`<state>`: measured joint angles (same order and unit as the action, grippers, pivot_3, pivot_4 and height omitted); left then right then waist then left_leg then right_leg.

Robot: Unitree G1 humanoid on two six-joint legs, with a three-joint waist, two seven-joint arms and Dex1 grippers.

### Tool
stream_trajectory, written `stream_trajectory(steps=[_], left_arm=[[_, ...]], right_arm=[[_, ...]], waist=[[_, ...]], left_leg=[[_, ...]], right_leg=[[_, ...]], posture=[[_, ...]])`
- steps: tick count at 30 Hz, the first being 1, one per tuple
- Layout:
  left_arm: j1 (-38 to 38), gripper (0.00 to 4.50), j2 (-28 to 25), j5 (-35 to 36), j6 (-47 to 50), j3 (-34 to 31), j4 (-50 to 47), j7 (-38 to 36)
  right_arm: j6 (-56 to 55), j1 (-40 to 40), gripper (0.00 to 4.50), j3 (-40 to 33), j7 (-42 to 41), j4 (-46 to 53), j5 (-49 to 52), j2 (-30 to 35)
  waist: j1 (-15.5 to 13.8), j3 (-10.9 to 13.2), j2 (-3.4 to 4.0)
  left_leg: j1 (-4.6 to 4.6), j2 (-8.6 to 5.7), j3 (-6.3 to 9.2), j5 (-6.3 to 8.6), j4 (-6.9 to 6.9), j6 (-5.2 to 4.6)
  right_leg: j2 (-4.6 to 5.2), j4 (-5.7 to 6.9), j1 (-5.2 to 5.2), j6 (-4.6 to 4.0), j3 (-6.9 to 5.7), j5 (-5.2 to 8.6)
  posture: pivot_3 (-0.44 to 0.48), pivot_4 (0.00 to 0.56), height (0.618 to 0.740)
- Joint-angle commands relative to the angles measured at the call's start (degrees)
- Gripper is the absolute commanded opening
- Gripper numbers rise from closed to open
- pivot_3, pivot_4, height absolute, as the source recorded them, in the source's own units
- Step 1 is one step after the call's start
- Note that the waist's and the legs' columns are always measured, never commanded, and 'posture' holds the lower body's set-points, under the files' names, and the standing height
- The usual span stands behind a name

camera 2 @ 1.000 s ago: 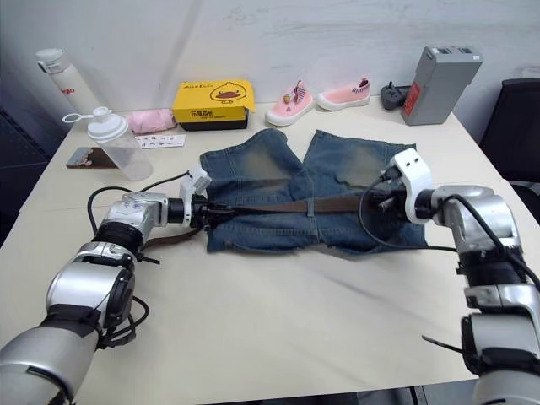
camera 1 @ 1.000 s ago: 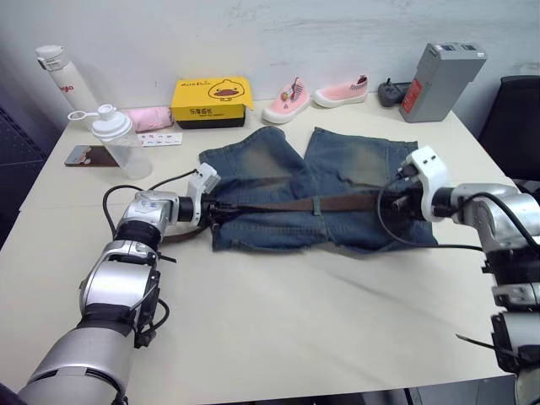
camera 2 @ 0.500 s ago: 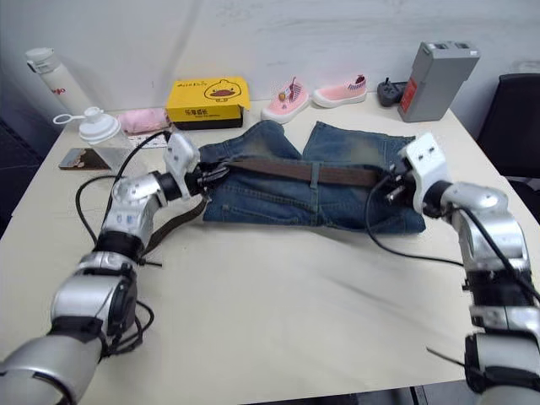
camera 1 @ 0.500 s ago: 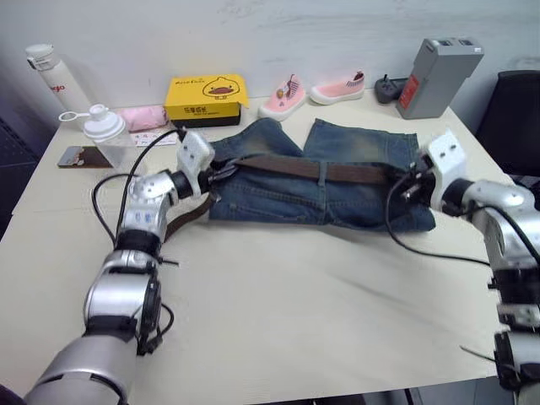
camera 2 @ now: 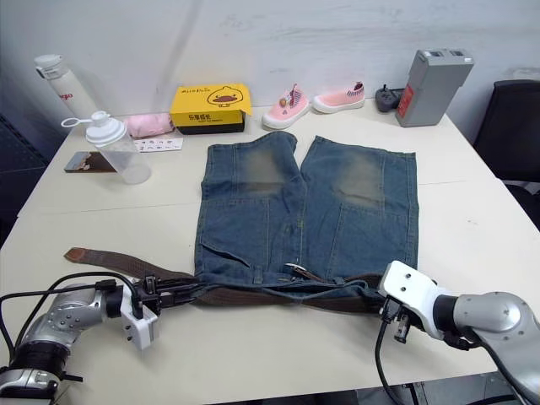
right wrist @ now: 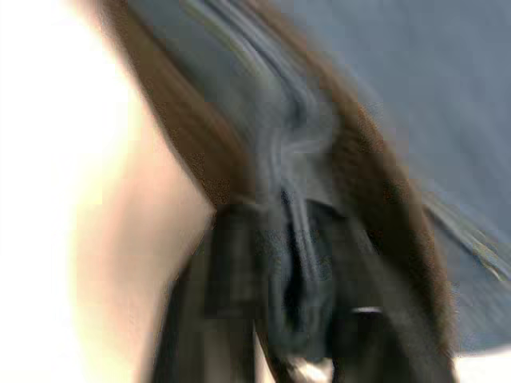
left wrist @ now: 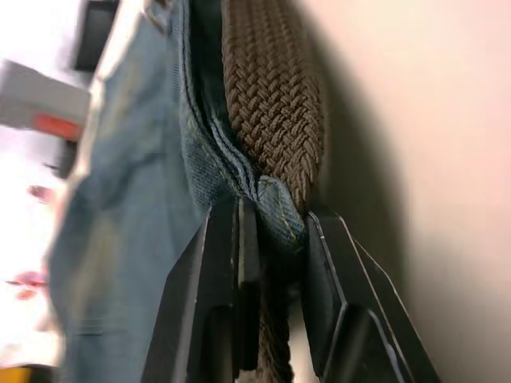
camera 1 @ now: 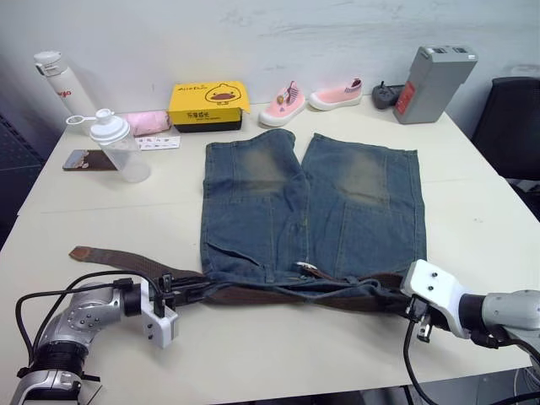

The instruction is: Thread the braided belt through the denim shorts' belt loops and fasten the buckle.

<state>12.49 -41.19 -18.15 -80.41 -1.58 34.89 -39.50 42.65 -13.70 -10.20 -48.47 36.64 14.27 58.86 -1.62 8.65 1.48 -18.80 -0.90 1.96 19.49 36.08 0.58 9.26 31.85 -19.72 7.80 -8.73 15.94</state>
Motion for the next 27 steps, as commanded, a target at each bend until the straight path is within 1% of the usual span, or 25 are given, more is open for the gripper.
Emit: stream_trajectory(steps=[1, 3, 4, 5, 6, 8, 9, 10, 11, 12, 13, 15, 17, 18, 19, 20, 22, 23, 25, 26, 27], left_arm=[[0.3, 1.75, -2.8, 0.3, 0.6, 1.9, 0.6, 2.5], [-0.1, 2.46, -4.3, 3.0, 1.2, 4.0, -0.5, 3.0], [-0.6, 3.03, -5.2, 5.1, 1.9, 5.3, -1.5, 2.8], [-1.3, 3.17, -6.3, 7.3, 2.6, 6.8, -2.7, 2.4], [-2.1, 3.55, -7.7, 9.6, 3.0, 8.5, -4.2, 2.0], [-4.9, 4.38, -12.7, 18.4, 7.8, 13.3, -10.4, -1.6], [-6.2, 4.45, -15.4, 22.7, 10.5, 15.3, -13.9, -3.7], [-7.3, 4.45, -18.7, 28.5, 15.9, 16.7, -18.6, -7.3], [-8.0, 4.45, -21.0, 32.4, 19.8, 17.5, -21.9, -9.6], [-7.7, 4.45, -23.5, 36.6, 24.5, 17.9, -24.7, -13.3], [-7.0, 4.45, -24.9, 40.3, 29.2, 17.6, -26.6, -16.2], [-3.9, 4.45, -25.2, 44.3, 36.1, 16.1, -27.6, -20.2], [-0.7, 4.45, -24.7, 47.1, 43.2, 15.1, -27.6, -24.4], [2.8, 4.45, -23.9, 48.9, 51.2, 14.9, -27.4, -25.3], [5.3, 4.45, -23.1, 50.0, 57.0, 14.7, -27.3, -25.9], [9.3, 4.45, -21.5, 50.2, 63.6, 15.2, -26.0, -26.6], [14.2, 4.45, -18.6, 49.4, 71.7, 15.5, -24.0, -28.1], [17.9, 4.45, -14.8, 47.8, 76.0, 15.8, -20.6, -26.1], [23.3, 4.45, -7.8, 43.9, 78.7, 16.7, -13.6, -23.6], [25.5, 4.45, -5.1, 40.6, 80.0, 18.0, -10.0, -23.0], [26.7, 4.45, -3.6, 38.1, 80.6, 18.6, -7.7, -23.2]], right_arm=[[1.2, 0.9, 2.71, -1.7, 0.2, 0.0, -0.6, 1.6], [0.8, 0.7, 3.52, -2.6, -0.9, -0.5, -0.6, 3.0], [0.6, 0.6, 4.11, -3.1, -1.6, -0.8, -0.5, 3.6], [0.5, 0.6, 4.26, -3.9, -2.6, -1.0, 0.1, 3.8], [0.5, 0.7, 4.50, -4.7, -3.6, -1.2, 0.9, 4.1], [-1.1, -1.0, 4.50, -8.1, -8.8, -1.4, 2.4, 6.3], [-1.2, -2.4, 4.50, -10.6, -12.3, -1.0, 3.9, 7.2], [-0.5, -1.9, 4.50, -13.5, -15.0, -1.1, 6.4, 7.7], [0.1, -1.5, 4.50, -15.6, -16.8, -1.3, 8.3, 7.9], [0.9, -1.6, 4.50, -18.6, -20.4, -1.0, 11.0, 8.6], [1.7, -0.7, 4.50, -20.7, -22.8, -0.7, 13.8, 8.9], [4.9, 3.6, 4.50, -22.4, -23.7, -1.3, 19.2, 9.5], [6.7, 8.2, 4.50, -21.9, -22.9, -2.8, 22.2, 10.0], [7.2, 12.2, 4.50, -20.0, -21.4, -4.9, 22.7, 10.4], [7.6, 15.2, 4.50, -18.6, -20.3, -6.5, 23.0, 10.7], [9.3, 21.4, 4.50, -14.2, -16.5, -9.9, 21.9, 10.0], [11.5, 30.3, 4.50, -7.4, -11.3, -14.7, 19.4, 8.4], [13.0, 36.0, 4.50, -2.2, -7.6, -18.5, 16.8, 5.4], [12.7, 43.5, 4.50, 7.4, -3.0, -26.0, 10.8, 0.0], [12.1, 45.9, 4.50, 11.2, -2.2, -30.1, 8.2, -2.1], [11.5, 47.3, 4.50, 13.5, -2.2, -32.7, 6.6, -3.1]], waist=[[0.0, 0.0, 0.06], [0.0, 0.0, 0.05], [0.0, 0.0, 0.05], [0.0, 0.0, 0.06], [0.0, 0.0, 0.06], [0.1, 0.0, 0.04], [0.1, 0.1, 0.10], [0.1, 0.1, 0.14], [0.1, 0.2, 0.12], [0.1, 0.2, 0.13], [0.0, 0.2, 0.19], [0.0, 0.3, 0.25], [0.2, 0.3, 0.29], [0.2, 0.3, 0.29], [0.3, 0.3, 0.29], [0.3, 0.3, 0.28], [0.6, 0.4, 0.18], [0.7, 0.3, 0.09], [0.8, 0.2, -0.09], [0.9, 0.2, -0.20], [1.0, 0.2, -0.25]], left_leg=[[0.07, -0.01, 0.01, -0.03, -0.01, -0.02], [0.21, -0.01, -0.02, -0.05, -0.07, -0.03], [0.22, 0.00, -0.05, -0.04, -0.06, -0.03], [0.25, -0.01, -0.06, -0.04, -0.06, -0.04], [0.29, -0.03, -0.09, -0.02, -0.05, -0.06], [0.31, 0.02, -0.11, 0.03, -0.03, -0.07], [0.33, 0.16, -0.11, 0.07, -0.06, -0.08], [0.35, 0.30, -0.15, 0.12, -0.07, -0.10], [0.36, 0.35, -0.20, 0.16, -0.09, -0.10], [0.33, 0.41, -0.22, 0.17, -0.07, -0.10], [0.33, 0.44, -0.22, 0.18, -0.05, -0.09], [0.28, 0.44, -0.21, 0.20, -0.02, -0.14], [0.21, 0.45, -0.22, 0.24, -0.03, -0.11], [0.23, 0.49, -0.24, 0.27, -0.03, -0.07], [0.20, 0.50, -0.25, 0.28, -0.04, -0.03], [0.22, 0.46, -0.30, 0.30, -0.01, 0.01], [0.28, 0.43, -0.36, 0.25, 0.04, 0.07], [0.31, 0.45, -0.36, 0.22, 0.00, 0.12], [0.45, 0.56, -0.40, 0.15, -0.07, 0.24], [0.45, 0.58, -0.45, 0.13, -0.10, 0.26], [0.48, 0.57, -0.47, 0.11, -0.09, 0.27]], right_leg=[[-0.02, -0.01, -0.01, -0.01, 0.00, 0.02], [-0.02, -0.02, 0.02, -0.01, -0.10, 0.03], [-0.01, -0.02, 0.04, -0.01, -0.16, 0.03], [0.00, -0.03, 0.07, -0.01, -0.17, 0.02], [0.05, -0.06, 0.13, -0.01, -0.17, 0.02], [0.09, -0.06, 0.15, 0.00, -0.15, 0.03], [0.09, -0.07, 0.15, 0.00, -0.12, 0.04], [0.08, -0.07, 0.14, 0.00, -0.09, 0.07], [0.07, -0.06, 0.15, -0.03, -0.09, 0.10], [0.02, -0.05, 0.17, -0.06, -0.10, 0.12], [-0.01, -0.06, 0.17, -0.06, -0.11, 0.12], [-0.01, -0.05, 0.20, -0.07, -0.11, 0.12], [-0.02, -0.21, 0.19, -0.13, -0.12, 0.15], [-0.07, -0.19, 0.17, -0.15, -0.12, 0.17], [-0.12, -0.17, 0.13, -0.16, -0.12, 0.17], [-0.29, -0.03, 0.17, -0.16, -0.08, 0.17], [-0.47, 0.00, 0.13, -0.18, 0.06, 0.13], [-0.53, -0.03, 0.05, -0.20, 0.09, 0.10], [-0.68, -0.04, 0.14, -0.24, 0.11, 0.14], [-0.71, 0.00, 0.21, -0.26, 0.13, 0.18], [-0.71, 0.02, 0.16, -0.26, 0.14, 0.18]], posture=[[0.000, 0.150, 0.739], [0.000, 0.150, 0.739], [0.000, 0.150, 0.739], [0.000, 0.150, 0.739], [0.000, 0.150, 0.739], [0.000, 0.150, 0.739], [0.000, 0.150, 0.739], [0.000, 0.150, 0.739], [0.000, 0.150, 0.739], [0.000, 0.150, 0.739], [0.000, 0.150, 0.739], [0.000, 0.150, 0.739], [0.000, 0.150, 0.739], [0.000, 0.150, 0.739], [0.000, 0.150, 0.739], [0.000, 0.150, 0.739], [0.000, 0.150, 0.739], [0.000, 0.150, 0.739], [0.000, 0.150, 0.739], [0.000, 0.150, 0.739], [0.000, 0.150, 0.739]])
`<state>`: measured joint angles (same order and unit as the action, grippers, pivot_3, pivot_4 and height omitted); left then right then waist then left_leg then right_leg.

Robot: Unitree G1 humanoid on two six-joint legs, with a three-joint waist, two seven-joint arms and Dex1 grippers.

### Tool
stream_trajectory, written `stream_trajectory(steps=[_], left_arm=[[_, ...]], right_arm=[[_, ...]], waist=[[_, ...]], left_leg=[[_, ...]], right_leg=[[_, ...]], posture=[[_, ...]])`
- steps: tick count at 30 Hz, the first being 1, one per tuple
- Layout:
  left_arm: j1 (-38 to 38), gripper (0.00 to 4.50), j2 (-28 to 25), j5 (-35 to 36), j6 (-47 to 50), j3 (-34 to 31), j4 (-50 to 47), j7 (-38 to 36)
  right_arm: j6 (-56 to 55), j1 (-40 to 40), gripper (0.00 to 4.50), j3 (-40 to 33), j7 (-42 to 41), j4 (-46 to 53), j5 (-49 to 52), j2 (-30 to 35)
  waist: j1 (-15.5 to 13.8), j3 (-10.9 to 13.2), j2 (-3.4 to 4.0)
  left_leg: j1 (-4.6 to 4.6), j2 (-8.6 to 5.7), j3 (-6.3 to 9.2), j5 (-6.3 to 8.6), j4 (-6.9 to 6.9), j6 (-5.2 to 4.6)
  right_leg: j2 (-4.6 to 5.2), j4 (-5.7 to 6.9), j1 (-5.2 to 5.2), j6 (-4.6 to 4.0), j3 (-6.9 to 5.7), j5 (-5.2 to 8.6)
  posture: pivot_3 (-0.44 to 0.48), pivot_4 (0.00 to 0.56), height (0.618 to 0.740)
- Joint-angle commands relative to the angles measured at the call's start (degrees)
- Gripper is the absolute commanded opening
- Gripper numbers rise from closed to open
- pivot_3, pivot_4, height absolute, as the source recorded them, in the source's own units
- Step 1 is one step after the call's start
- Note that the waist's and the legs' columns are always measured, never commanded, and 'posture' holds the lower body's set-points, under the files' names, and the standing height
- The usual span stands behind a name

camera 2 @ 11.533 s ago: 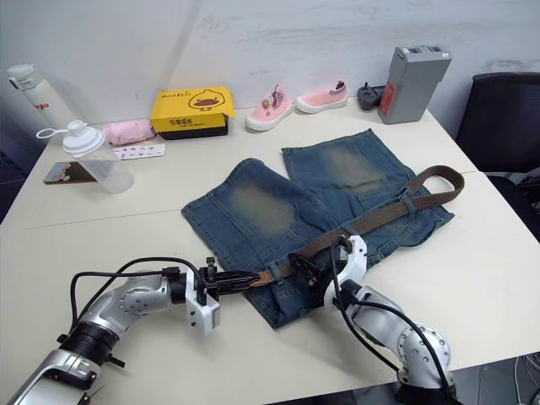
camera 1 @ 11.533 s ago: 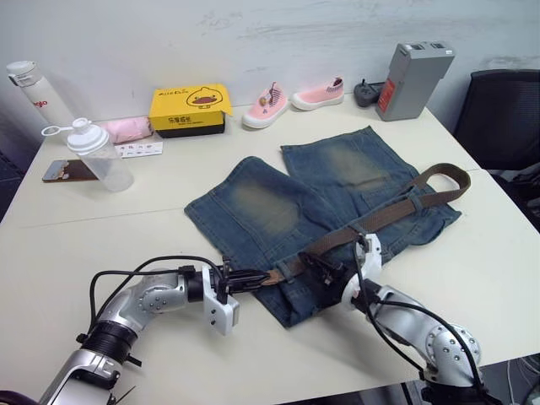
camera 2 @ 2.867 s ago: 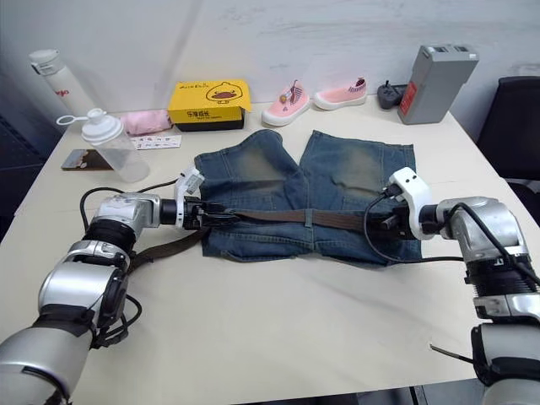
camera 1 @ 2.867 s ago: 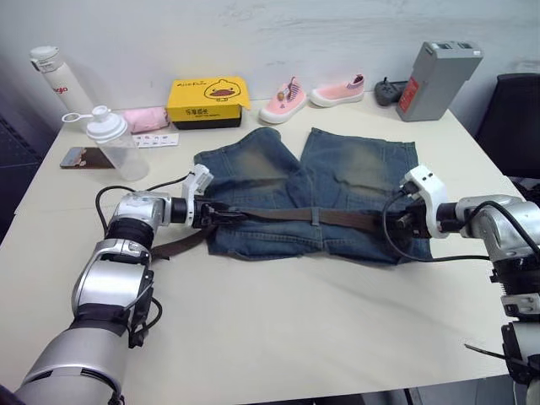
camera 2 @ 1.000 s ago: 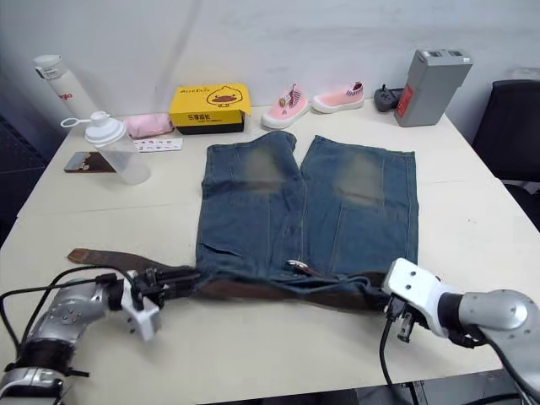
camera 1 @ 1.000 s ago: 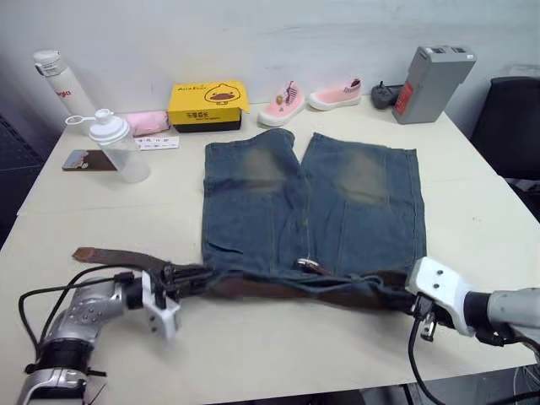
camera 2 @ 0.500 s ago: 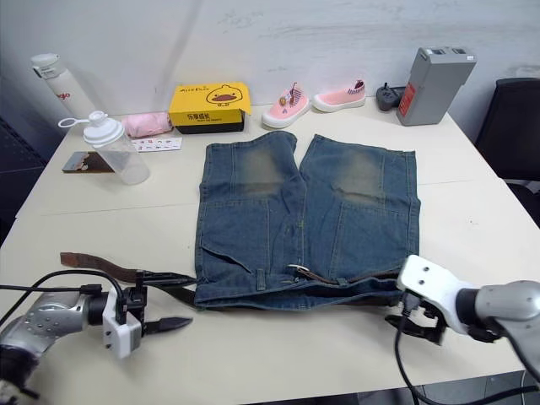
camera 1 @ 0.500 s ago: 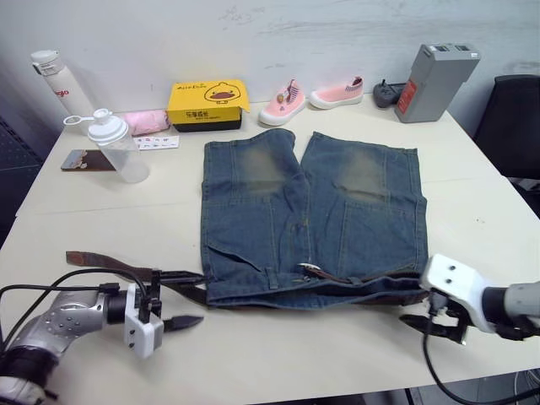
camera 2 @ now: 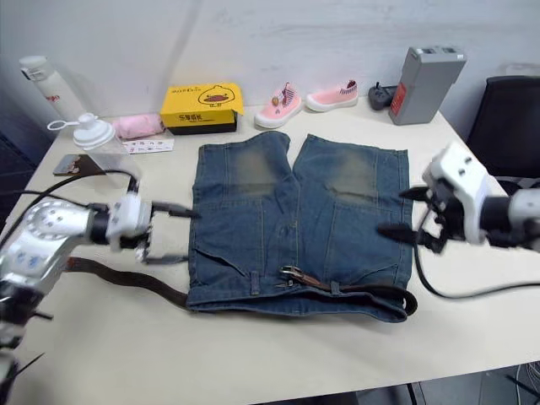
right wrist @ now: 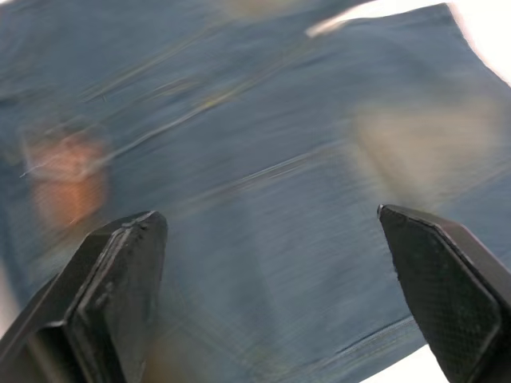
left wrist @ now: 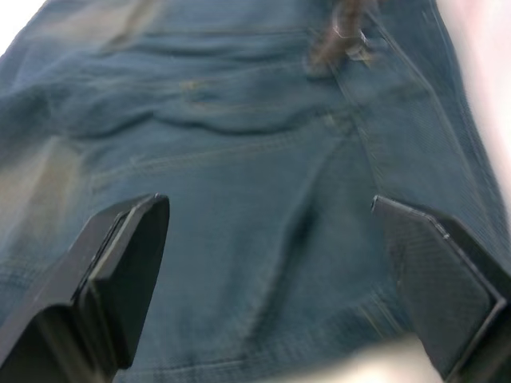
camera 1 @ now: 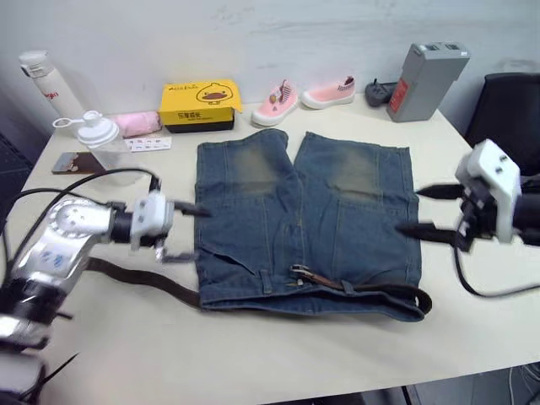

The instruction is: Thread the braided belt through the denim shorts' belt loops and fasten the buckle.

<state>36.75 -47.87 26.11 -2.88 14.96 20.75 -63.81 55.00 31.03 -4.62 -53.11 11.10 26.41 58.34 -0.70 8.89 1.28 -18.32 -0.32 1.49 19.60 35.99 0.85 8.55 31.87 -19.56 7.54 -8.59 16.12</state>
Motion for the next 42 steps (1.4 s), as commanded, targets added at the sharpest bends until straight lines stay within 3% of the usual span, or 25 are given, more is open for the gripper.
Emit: stream_trajectory(steps=[1, 4, 7, 9, 10, 11, 12, 18, 19, 20, 30, 33, 37, 38, 40, 42], left_arm=[[3.8, 4.45, 5.3, -9.2, 2.4, 2.9, 9.8, 2.0], [5.4, 4.45, 9.7, -15.1, 0.2, 4.1, 15.9, 3.2], [4.5, 4.45, 11.4, -18.2, 2.1, 5.2, 16.4, 1.9], [3.2, 4.50, 11.4, -19.4, 2.4, 5.3, 15.7, 1.0], [2.4, 3.93, 11.2, -19.8, 1.9, 5.1, 15.3, 0.7], [1.7, 3.54, 10.9, -20.3, 1.2, 5.1, 14.9, 0.5], [1.1, 3.40, 10.7, -20.8, 1.1, 5.1, 14.6, 0.8], [0.1, 0.94, 11.2, -24.1, 1.6, 3.7, 14.4, 4.8], [-0.1, 0.60, 11.8, -24.3, 2.5, 2.8, 14.8, 6.8], [-0.1, 0.60, 12.2, -24.6, 3.2, 2.2, 15.1, 8.3], [-9.0, 0.60, 10.9, -26.1, 9.2, -3.4, 12.0, 17.6], [-9.6, 0.60, 10.7, -27.0, 9.0, -4.4, 10.9, 20.3], [-8.4, 0.60, 11.2, -26.4, 8.0, -5.7, 9.7, 22.3], [-8.0, 1.03, 11.5, -26.0, 7.9, -6.2, 9.2, 23.0], [-8.1, 1.46, 12.0, -24.6, 7.8, -7.5, 7.5, 23.4], [-9.6, 2.33, 12.4, -22.0, 9.5, -10.3, 2.0, 24.2]], right_arm=[[-1.8, 4.1, 4.50, 10.8, 2.7, -11.1, -8.0, -3.8], [-3.6, 6.8, 4.50, 16.6, 2.3, -18.8, -12.3, -5.9], [-3.1, 6.2, 4.50, 20.5, 0.3, -19.7, -13.6, -6.9], [-1.7, 5.1, 3.99, 21.1, 0.1, -18.5, -13.4, -7.8], [-1.4, 4.3, 3.79, 21.2, 0.3, -17.7, -13.5, -8.0], [-1.3, 3.4, 3.24, 21.4, 0.8, -17.1, -13.7, -8.4], [-1.1, 2.8, 3.08, 21.4, 1.3, -16.7, -13.9, -8.9], [-2.5, 2.5, 0.55, 21.4, 7.5, -18.9, -18.5, -13.6], [-5.1, 3.4, 0.10, 21.7, 9.5, -20.9, -20.6, -14.8], [-6.9, 4.1, 0.03, 21.9, 10.8, -22.4, -22.2, -15.6], [-22.6, 15.8, 0.03, 21.6, 22.1, -46.3, -31.3, -26.9], [-23.9, 17.0, 0.03, 20.0, 22.6, -48.8, -31.1, -28.2], [-20.5, 13.7, 1.48, 17.6, 21.4, -40.8, -29.8, -27.0], [-19.0, 12.2, 2.02, 16.5, 21.2, -36.8, -29.2, -26.5], [-15.4, 9.4, 2.80, 14.2, 20.7, -29.0, -27.6, -26.1], [-7.6, 5.6, 3.69, 9.2, 19.3, -14.6, -22.7, -25.9]], waist=[[0.1, 0.0, -0.09], [0.0, 0.0, -0.04], [-0.2, -0.1, -0.12], [-0.5, -0.1, -0.14], [-0.5, -0.1, -0.14], [-0.5, -0.1, -0.14], [-0.5, -0.1, -0.15], [-0.1, -1.2, -0.38], [0.1, -1.3, -0.45], [0.4, -1.4, -0.52], [1.5, -1.6, -0.42], [2.1, -1.6, -0.41], [2.0, -1.5, -0.22], [1.9, -1.5, -0.19], [1.8, -1.5, -0.11], [1.6, -1.4, -0.05]], left_leg=[[0.00, 0.01, -0.02, -0.05, 0.07, 0.00], [-0.10, 0.00, -0.50, -0.24, 0.10, -0.24], [-0.20, 0.04, -0.63, -0.27, 0.12, -0.28], [-0.09, 0.07, -0.63, -0.27, 0.17, -0.26], [0.00, 0.07, -0.63, -0.27, 0.15, -0.25], [0.03, 0.08, -0.63, -0.25, 0.16, -0.23], [0.03, 0.09, -0.63, -0.21, 0.11, -0.17], [0.17, 0.23, -0.60, 0.02, 0.07, 0.05], [0.22, 0.25, -0.58, 0.04, 0.08, 0.07], [0.23, 0.25, -0.58, 0.04, 0.10, 0.09], [0.81, 0.30, -0.59, 0.04, -0.04, 0.12], [1.01, 0.32, -0.64, 0.05, -0.04, 0.11], [1.07, 0.36, -0.63, 0.11, -0.03, 0.12], [1.02, 0.44, -0.60, 0.14, -0.04, 0.12], [0.90, 0.45, -0.59, 0.16, -0.06, 0.14], [0.74, 0.43, -0.61, 0.17, -0.06, 0.15]], right_leg=[[-0.01, 0.06, -0.15, 0.00, 0.01, -0.01], [0.01, 0.06, -0.38, 0.00, 0.15, -0.01], [0.02, 0.07, -0.57, -0.01, 0.16, -0.02], [0.01, 0.09, -0.45, -0.02, 0.15, -0.02], [0.02, 0.09, -0.35, -0.04, 0.15, -0.04], [0.02, 0.09, -0.27, -0.05, 0.15, -0.06], [0.02, 0.09, -0.21, -0.06, 0.15, -0.09], [-0.05, 0.15, -0.07, -0.11, 0.15, -0.09], [-0.06, 0.18, -0.02, -0.11, 0.15, -0.09], [-0.05, 0.19, 0.00, -0.14, 0.15, -0.11], [-0.05, 0.64, -0.02, -0.32, 0.77, -0.11], [-0.06, 0.66, -0.01, -0.32, 0.89, -0.10], [-0.05, 0.65, -0.03, -0.32, 0.90, -0.10], [-0.05, 0.62, -0.10, -0.33, 0.88, -0.09], [-0.06, 0.58, -0.23, -0.34, 0.88, -0.08], [-0.09, 0.57, -0.39, -0.34, 0.88, -0.08]], posture=[[0.000, 0.150, 0.739], [0.000, 0.150, 0.739], [0.000, 0.150, 0.739], [0.000, 0.150, 0.739], [0.000, 0.150, 0.739], [0.000, 0.150, 0.739], [0.000, 0.150, 0.739], [0.000, 0.150, 0.739], [0.000, 0.150, 0.739], [0.000, 0.150, 0.739], [0.000, 0.150, 0.739], [0.000, 0.150, 0.739], [0.000, 0.150, 0.739], [0.000, 0.150, 0.739], [0.000, 0.150, 0.739], [0.000, 0.150, 0.739]])
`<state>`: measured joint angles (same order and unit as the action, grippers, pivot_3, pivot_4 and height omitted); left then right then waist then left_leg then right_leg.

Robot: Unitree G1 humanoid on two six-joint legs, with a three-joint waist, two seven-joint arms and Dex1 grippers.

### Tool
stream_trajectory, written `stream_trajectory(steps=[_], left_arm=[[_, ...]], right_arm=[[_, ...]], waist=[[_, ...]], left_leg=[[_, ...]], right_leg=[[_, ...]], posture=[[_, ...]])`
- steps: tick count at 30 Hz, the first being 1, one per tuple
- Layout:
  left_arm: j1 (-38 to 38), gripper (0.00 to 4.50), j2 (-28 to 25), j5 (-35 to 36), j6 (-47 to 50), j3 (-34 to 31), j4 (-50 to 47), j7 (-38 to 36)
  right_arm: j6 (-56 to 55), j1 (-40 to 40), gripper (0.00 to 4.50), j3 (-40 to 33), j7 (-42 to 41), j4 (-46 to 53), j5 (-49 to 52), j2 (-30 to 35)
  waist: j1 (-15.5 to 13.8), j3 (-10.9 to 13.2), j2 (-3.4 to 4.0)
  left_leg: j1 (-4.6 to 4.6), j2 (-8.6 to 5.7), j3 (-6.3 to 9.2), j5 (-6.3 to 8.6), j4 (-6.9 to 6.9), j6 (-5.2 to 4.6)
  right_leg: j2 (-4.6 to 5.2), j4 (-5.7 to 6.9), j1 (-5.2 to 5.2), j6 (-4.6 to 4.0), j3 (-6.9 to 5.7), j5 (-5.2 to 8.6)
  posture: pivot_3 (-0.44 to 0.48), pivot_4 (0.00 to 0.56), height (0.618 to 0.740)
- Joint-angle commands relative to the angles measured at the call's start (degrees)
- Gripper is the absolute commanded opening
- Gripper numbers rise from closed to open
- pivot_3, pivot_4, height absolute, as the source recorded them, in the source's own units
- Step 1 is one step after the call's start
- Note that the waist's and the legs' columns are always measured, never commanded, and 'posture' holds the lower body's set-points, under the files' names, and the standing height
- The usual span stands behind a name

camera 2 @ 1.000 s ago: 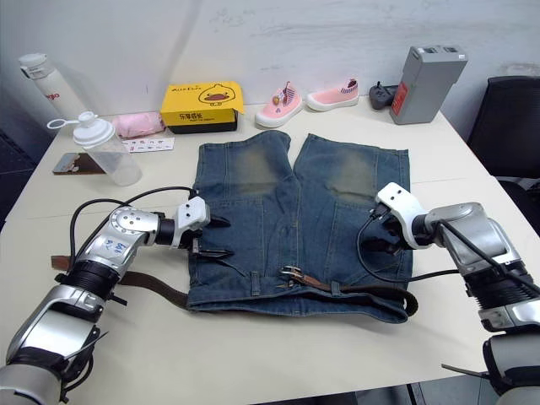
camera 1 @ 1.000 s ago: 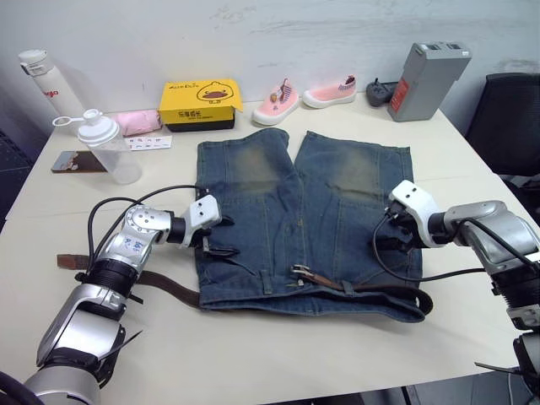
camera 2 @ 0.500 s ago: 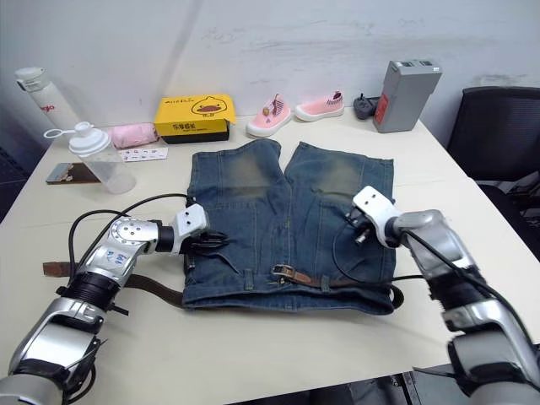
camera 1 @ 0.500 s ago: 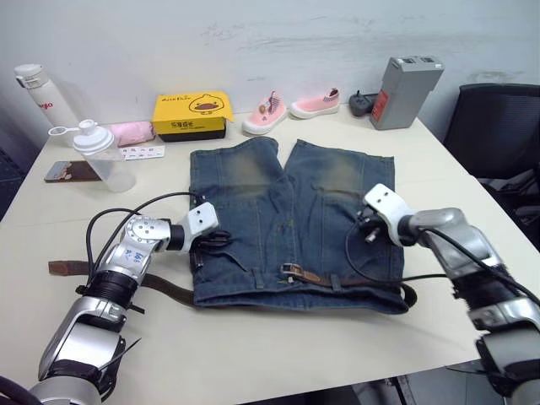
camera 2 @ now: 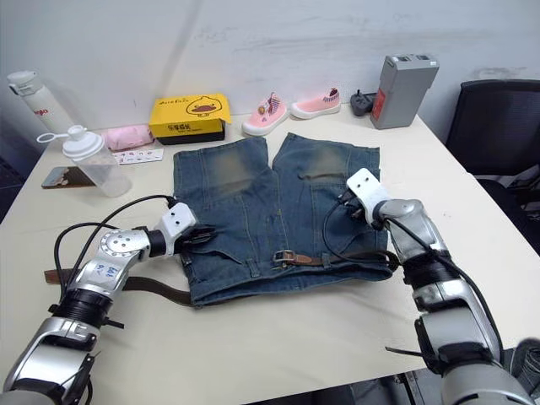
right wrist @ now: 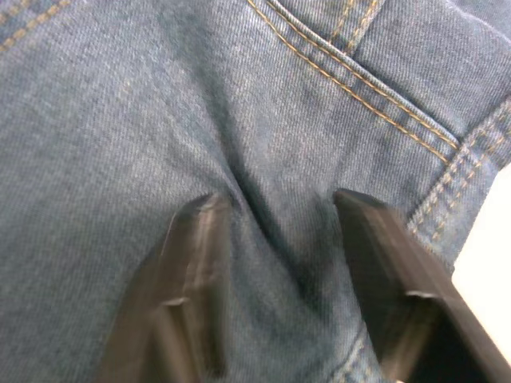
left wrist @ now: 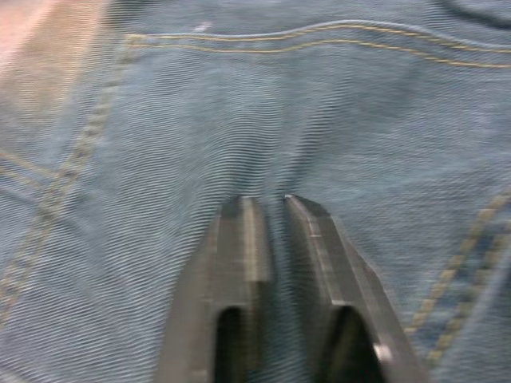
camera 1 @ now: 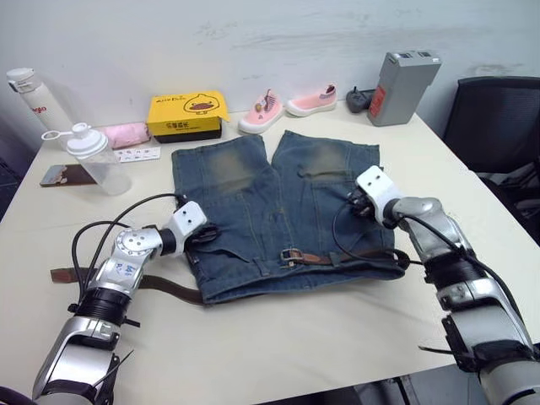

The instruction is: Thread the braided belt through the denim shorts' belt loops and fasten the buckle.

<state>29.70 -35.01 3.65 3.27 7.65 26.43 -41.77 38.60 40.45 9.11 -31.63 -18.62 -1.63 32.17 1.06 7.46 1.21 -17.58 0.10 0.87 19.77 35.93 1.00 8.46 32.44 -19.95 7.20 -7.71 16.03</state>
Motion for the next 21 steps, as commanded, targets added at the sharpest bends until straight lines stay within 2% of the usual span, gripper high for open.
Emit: stream_trajectory(steps=[1, 2, 4, 5, 9, 11, 14, 16, 19, 21], left_arm=[[-3.7, 2.81, -0.3, 2.4, 5.3, -4.9, -7.6, 2.5], [-4.9, 3.30, -0.3, 4.1, 7.4, -6.8, -11.6, 2.8], [-7.4, 4.24, 0.2, 10.6, 13.9, -12.5, -20.9, 3.6], [-8.3, 4.46, 0.3, 13.8, 17.8, -15.3, -25.4, 4.3], [-9.9, 4.46, -0.5, 21.0, 30.5, -23.2, -36.1, 8.8], [-10.2, 4.46, -1.2, 23.1, 35.5, -26.2, -38.4, 10.8], [-11.7, 4.46, -2.9, 25.0, 41.2, -30.8, -38.9, 12.7], [-13.3, 4.46, -3.6, 26.0, 43.8, -34.1, -38.7, 13.8], [-17.7, 4.46, -3.5, 26.7, 48.2, -41.3, -38.4, 17.6], [-19.5, 4.46, -3.5, 26.5, 50.4, -44.8, -37.1, 19.9]], right_arm=[[12.8, -5.6, 4.23, -7.2, -2.7, 22.2, 8.0, 0.2], [17.2, -7.0, 4.50, -9.9, -2.8, 28.6, 10.6, 0.0], [24.8, -9.1, 4.50, -15.2, -3.0, 39.6, 15.7, -0.6], [27.8, -9.9, 4.50, -17.5, -3.3, 44.0, 18.2, -0.8], [32.3, -12.2, 4.50, -26.9, -7.3, 58.0, 31.6, -3.4], [33.8, -13.2, 4.50, -31.0, -8.8, 61.3, 37.8, -4.2], [34.2, -15.4, 4.50, -32.8, -10.1, 63.3, 43.8, -3.2], [33.3, -16.8, 4.50, -32.5, -10.3, 64.0, 46.6, -2.5], [29.4, -20.8, 4.50, -28.1, -11.6, 64.5, 46.0, 0.5], [25.8, -21.2, 4.50, -21.5, -9.2, 63.0, 41.8, 0.5]], waist=[[-0.2, 0.0, 0.07], [-0.1, 0.1, 0.19], [-0.2, 0.4, 0.33], [-0.5, 0.5, 0.28], [-1.5, 0.6, 0.04], [-2.1, 0.6, 0.04], [-2.5, 0.7, -0.03], [-2.4, 0.7, -0.06], [-2.3, 0.8, -0.08], [-2.2, 0.8, -0.13]], left_leg=[[-0.18, 0.00, 0.00, 0.00, -0.01, 0.00], [-0.52, 0.00, -0.02, -0.01, 0.04, -0.01], [-0.83, -0.07, -0.07, -0.05, 0.12, -0.05], [-0.95, -0.09, -0.10, -0.08, 0.11, -0.10], [-0.91, -0.07, 0.05, -0.08, 0.13, -0.06], [-0.71, -0.09, 0.09, -0.01, 0.12, -0.05], [-0.72, -0.17, 0.07, 0.06, 0.13, -0.14], [-0.72, -0.18, 0.04, 0.06, 0.04, -0.14], [-0.73, -0.16, -0.02, 0.06, -0.06, -0.13], [-0.66, -0.16, -0.08, 0.06, -0.21, -0.13]], right_leg=[[-0.01, 0.00, -0.18, 0.00, 0.01, 0.00], [-0.02, 0.03, -0.53, 0.00, 0.04, 0.00], [-0.03, 0.10, -0.87, 0.01, 0.10, -0.02], [-0.03, 0.08, -1.00, 0.01, 0.12, -0.02], [-0.04, -0.01, -0.77, 0.01, -0.01, -0.03], [-0.04, -0.07, -0.54, 0.01, 0.05, -0.03], [-0.01, -0.06, -0.57, 0.02, 0.09, -0.04], [-0.03, -0.08, -0.63, 0.02, 0.11, -0.04], [-0.07, -0.17, -0.69, 0.01, 0.13, -0.03], [-0.09, -0.29, -0.66, 0.01, 0.17, -0.03]], posture=[[0.000, 0.150, 0.739], [0.000, 0.150, 0.739], [0.000, 0.150, 0.739], [0.000, 0.150, 0.739], [0.000, 0.150, 0.739], [0.000, 0.150, 0.739], [0.000, 0.150, 0.739], [0.000, 0.150, 0.739], [0.000, 0.150, 0.739], [0.000, 0.150, 0.739]])
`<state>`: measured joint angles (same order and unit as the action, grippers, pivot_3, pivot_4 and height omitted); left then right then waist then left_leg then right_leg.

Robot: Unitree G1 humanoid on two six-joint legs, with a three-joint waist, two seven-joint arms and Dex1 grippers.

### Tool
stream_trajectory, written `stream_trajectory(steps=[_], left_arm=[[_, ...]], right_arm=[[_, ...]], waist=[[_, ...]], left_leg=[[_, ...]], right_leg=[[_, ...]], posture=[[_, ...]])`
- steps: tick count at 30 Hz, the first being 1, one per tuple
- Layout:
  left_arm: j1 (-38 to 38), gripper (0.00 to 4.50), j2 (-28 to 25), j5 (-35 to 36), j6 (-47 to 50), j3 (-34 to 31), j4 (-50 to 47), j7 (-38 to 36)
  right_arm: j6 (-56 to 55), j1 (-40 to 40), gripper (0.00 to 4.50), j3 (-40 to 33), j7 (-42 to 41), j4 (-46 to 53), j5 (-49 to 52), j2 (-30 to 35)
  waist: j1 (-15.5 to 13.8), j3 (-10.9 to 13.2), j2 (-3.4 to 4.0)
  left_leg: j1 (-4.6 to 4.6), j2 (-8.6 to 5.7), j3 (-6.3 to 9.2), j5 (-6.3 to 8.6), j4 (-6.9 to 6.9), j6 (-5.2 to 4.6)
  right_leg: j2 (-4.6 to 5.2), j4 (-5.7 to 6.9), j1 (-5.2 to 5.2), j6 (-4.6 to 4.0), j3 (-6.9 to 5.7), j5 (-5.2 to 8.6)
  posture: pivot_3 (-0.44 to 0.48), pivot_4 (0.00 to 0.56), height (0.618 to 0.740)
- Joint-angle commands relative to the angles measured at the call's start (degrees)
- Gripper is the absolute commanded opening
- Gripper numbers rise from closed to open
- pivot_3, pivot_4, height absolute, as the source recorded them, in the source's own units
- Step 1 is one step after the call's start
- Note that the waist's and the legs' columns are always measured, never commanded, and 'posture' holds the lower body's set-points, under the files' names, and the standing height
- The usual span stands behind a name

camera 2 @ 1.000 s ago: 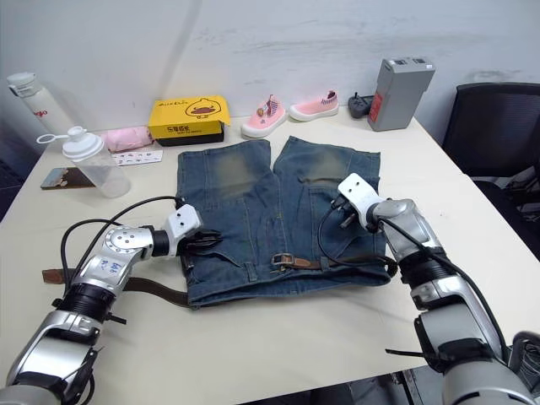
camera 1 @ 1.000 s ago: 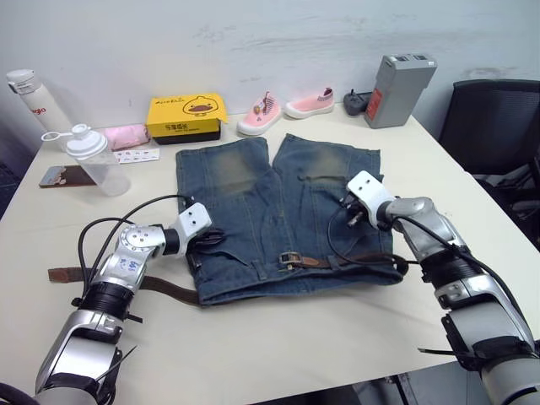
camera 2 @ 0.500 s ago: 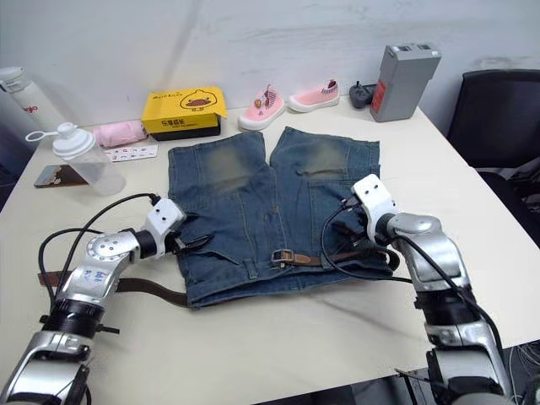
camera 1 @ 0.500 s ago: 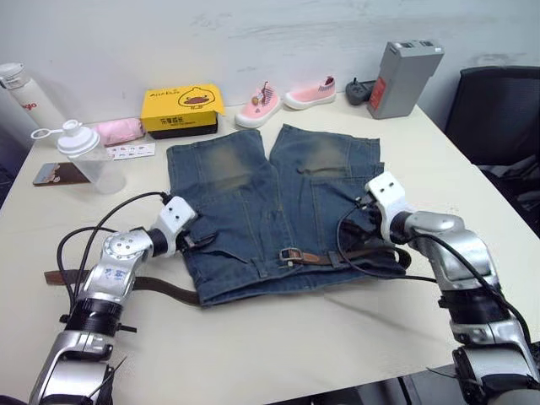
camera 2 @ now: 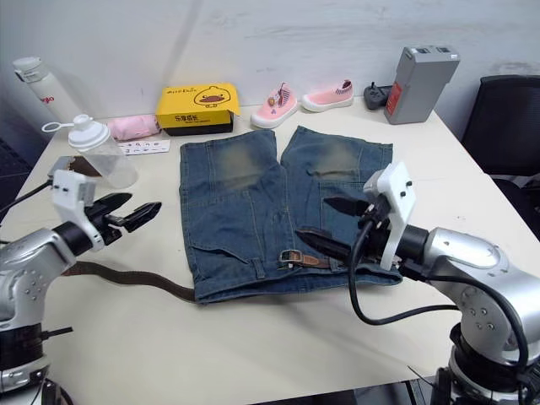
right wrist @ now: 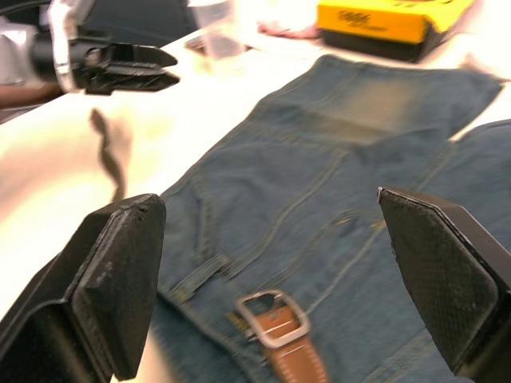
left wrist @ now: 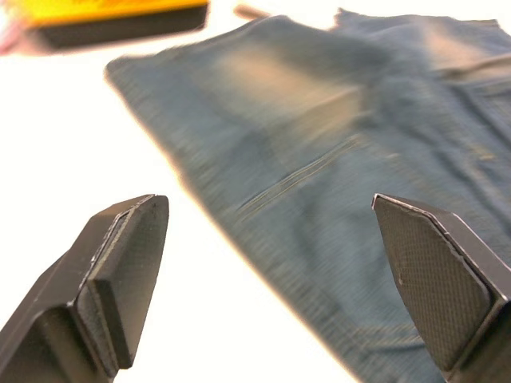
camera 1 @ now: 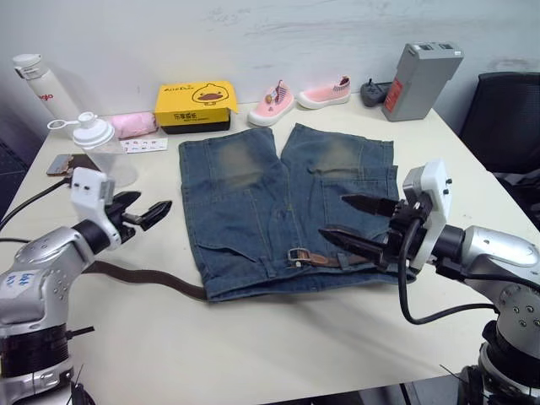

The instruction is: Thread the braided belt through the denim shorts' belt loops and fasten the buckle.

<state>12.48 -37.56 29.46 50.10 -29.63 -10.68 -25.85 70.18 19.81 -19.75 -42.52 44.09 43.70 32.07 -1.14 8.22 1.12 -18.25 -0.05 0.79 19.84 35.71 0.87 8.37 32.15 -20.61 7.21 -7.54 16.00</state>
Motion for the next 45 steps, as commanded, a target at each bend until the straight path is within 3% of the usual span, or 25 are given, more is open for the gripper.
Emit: stream_trajectory(steps=[1, 8, 12, 17, 21, 23, 25, 28, 33, 39, 45], left_arm=[[-3.0, 4.46, -1.1, 0.5, 4.8, -8.7, 0.1, 4.9], [0.6, 4.46, -0.4, 2.2, 21.2, -14.5, 0.6, 12.7], [4.6, 4.46, 1.7, 1.3, 30.4, -18.4, -0.3, 17.2], [10.6, 4.46, 4.4, 0.3, 35.9, -28.5, -1.6, 20.7], [8.1, 4.46, 5.5, 6.8, 40.1, -39.0, -3.8, 13.0], [2.5, 4.46, 7.5, 9.2, 40.1, -42.2, -6.6, 9.6], [-6.2, 4.46, 11.8, 10.6, 40.3, -40.9, -11.2, 7.3], [-11.4, 4.46, 17.5, 10.2, 37.9, -37.7, -15.2, 7.9], [-10.6, 4.46, 22.5, 9.1, 32.6, -30.3, -19.2, 11.2], [-12.7, 4.46, 21.0, 3.4, 24.2, -17.3, -14.2, 13.3], [-15.4, 4.46, 14.6, -12.4, 11.8, -0.5, -1.0, 21.3]], right_arm=[[-6.8, -0.3, 4.50, 10.2, 3.2, -0.2, -5.2, 0.5], [-14.1, -0.5, 4.50, 21.3, 7.6, -0.8, -12.4, 1.1], [-16.5, -2.7, 4.50, 22.7, 7.5, -1.1, -13.2, 1.8], [-18.4, -3.3, 4.50, 24.8, 8.3, -2.2, -14.0, 0.7], [-20.5, -3.0, 4.50, 26.9, 9.0, -4.1, -15.4, -0.1], [-21.5, -2.6, 4.50, 27.5, 8.9, -5.0, -15.7, -0.6], [-22.2, -1.8, 4.50, 28.1, 8.6, -5.8, -16.2, -0.7], [-23.0, -1.6, 4.50, 28.4, 7.9, -6.3, -16.3, -0.2], [-23.1, -1.4, 4.50, 28.0, 7.7, -6.2, -16.0, 0.0], [-21.6, -1.2, 4.50, 27.0, 9.0, -4.8, -15.1, -0.3], [-19.4, -0.7, 4.50, 25.1, 10.8, -2.7, -13.5, -0.4]], waist=[[0.2, 0.1, -0.11], [-0.6, 0.1, -0.35], [-0.4, 0.1, -0.48], [-0.1, 0.2, -0.61], [0.4, 0.2, -0.59], [0.6, 0.2, -0.56], [0.8, 0.2, -0.52], [0.6, 0.2, -0.57], [-1.2, 0.2, -0.69], [-0.9, 0.1, -0.44], [-1.1, -0.3, 0.54]], left_leg=[[0.02, 0.01, -0.01, 0.00, -0.04, 0.01], [-0.05, 0.00, 0.16, -0.05, -0.03, 0.15], [-0.07, -0.04, 0.17, -0.05, -0.05, 0.15], [0.00, 0.04, 0.15, -0.10, -0.14, 0.26], [0.12, 0.08, 0.06, -0.13, -0.29, 0.35], [0.16, 0.08, 0.03, -0.13, -0.38, 0.35], [0.17, 0.08, 0.03, -0.14, -0.42, 0.36], [0.21, 0.08, 0.00, -0.12, -0.43, 0.40], [0.05, 0.20, 0.19, 0.14, -0.05, 0.89], [0.02, 0.19, 0.14, 0.01, -0.14, 0.51], [0.03, 0.19, 0.03, -0.02, -0.14, 0.48]], right_leg=[[-0.02, -0.03, 0.00, 0.00, 0.00, 0.00], [0.01, -0.05, -0.02, -0.01, -0.14, -0.01], [0.03, -0.07, -0.01, 0.00, -0.11, -0.01], [-0.06, -0.06, -0.03, 0.01, -0.07, -0.01], [-0.11, -0.08, -0.03, 0.00, 0.01, -0.01], [-0.10, -0.11, -0.04, -0.01, 0.04, 0.00], [-0.10, -0.14, -0.03, -0.02, 0.05, 0.00], [-0.04, -0.21, 0.02, -0.02, 0.10, 0.01], [-0.03, -0.42, 0.09, -0.41, -0.21, -0.02], [-0.14, -0.36, -0.04, -0.35, -0.09, -0.09], [-0.15, -0.38, -0.02, -0.36, -0.02, -0.08]], posture=[[0.000, 0.150, 0.739], [0.000, 0.150, 0.739], [0.000, 0.150, 0.739], [0.000, 0.150, 0.739], [0.000, 0.150, 0.739], [0.000, 0.150, 0.739], [0.000, 0.150, 0.739], [0.000, 0.150, 0.739], [0.000, 0.150, 0.739], [0.000, 0.150, 0.739], [0.000, 0.150, 0.739]])
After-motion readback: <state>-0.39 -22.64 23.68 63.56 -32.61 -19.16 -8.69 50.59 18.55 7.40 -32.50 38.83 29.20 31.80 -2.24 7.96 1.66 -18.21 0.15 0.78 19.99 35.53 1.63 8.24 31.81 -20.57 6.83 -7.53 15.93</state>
